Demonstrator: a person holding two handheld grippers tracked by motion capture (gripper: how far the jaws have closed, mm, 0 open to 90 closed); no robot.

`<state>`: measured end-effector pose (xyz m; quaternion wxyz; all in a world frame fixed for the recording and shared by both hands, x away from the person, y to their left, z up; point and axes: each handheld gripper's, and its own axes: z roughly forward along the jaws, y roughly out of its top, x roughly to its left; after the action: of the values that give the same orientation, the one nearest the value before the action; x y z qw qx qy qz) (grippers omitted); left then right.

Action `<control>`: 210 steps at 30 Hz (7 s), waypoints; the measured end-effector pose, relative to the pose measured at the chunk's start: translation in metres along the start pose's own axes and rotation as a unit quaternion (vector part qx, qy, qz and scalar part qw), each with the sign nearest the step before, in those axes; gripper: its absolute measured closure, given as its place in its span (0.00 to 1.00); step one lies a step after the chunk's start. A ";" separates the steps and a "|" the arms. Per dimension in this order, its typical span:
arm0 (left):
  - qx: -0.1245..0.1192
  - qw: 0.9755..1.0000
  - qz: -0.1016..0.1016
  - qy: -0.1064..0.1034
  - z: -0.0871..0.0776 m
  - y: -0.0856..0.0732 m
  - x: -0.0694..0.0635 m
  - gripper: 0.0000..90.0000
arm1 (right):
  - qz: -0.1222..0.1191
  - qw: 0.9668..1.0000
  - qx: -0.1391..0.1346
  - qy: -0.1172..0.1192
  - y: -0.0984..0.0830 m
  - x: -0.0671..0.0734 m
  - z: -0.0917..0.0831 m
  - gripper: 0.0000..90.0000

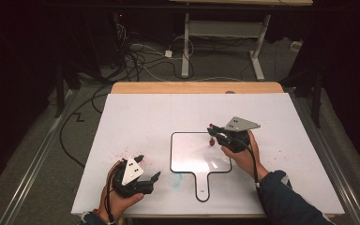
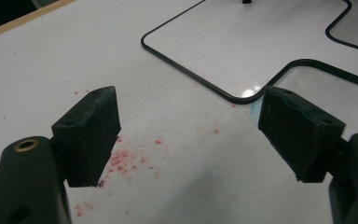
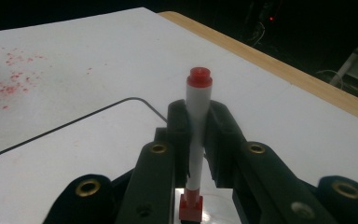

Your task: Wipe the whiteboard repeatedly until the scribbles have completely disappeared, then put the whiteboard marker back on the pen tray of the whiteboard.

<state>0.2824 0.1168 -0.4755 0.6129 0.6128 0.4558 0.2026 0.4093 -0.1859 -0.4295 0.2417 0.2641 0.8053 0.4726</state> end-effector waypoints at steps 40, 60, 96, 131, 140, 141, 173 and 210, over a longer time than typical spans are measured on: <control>0.004 1.000 0.005 -0.003 0.000 -0.001 0.000 0.22 | 0.018 1.000 -0.001 -0.025 0.005 -0.006 0.017 0.90; 0.008 1.000 0.003 -0.004 0.001 -0.002 -0.001 0.22 | 0.028 0.998 0.005 -0.054 -0.008 -0.018 -0.010 0.90; 0.020 1.000 0.008 -0.010 0.003 -0.005 -0.004 0.22 | 0.002 0.998 -0.010 -0.063 -0.016 -0.029 -0.010 0.90; 0.024 1.000 0.011 -0.011 0.002 -0.006 -0.003 0.22 | 0.064 0.998 -0.023 -0.014 -0.018 -0.039 -0.007 0.90; 0.024 1.000 0.013 -0.011 0.002 -0.006 -0.004 0.22 | 0.066 0.997 -0.025 0.033 -0.026 -0.019 -0.025 0.90; 0.024 1.000 0.013 -0.011 0.003 -0.006 -0.005 0.22 | 0.063 0.997 -0.024 0.038 -0.026 -0.016 -0.026 0.90; 0.028 0.999 0.031 -0.003 0.006 -0.008 0.000 0.22 | 0.132 0.991 -0.002 0.033 -0.011 -0.006 -0.115 0.90; 0.059 0.997 0.046 -0.009 0.010 -0.016 -0.004 0.22 | 0.170 0.974 0.141 -0.049 -0.054 -0.040 -0.008 0.79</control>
<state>0.2837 0.1049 -0.4911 0.5698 0.6703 0.4326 0.1972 0.4230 -0.2398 -0.4687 0.1576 0.4514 0.7943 0.3747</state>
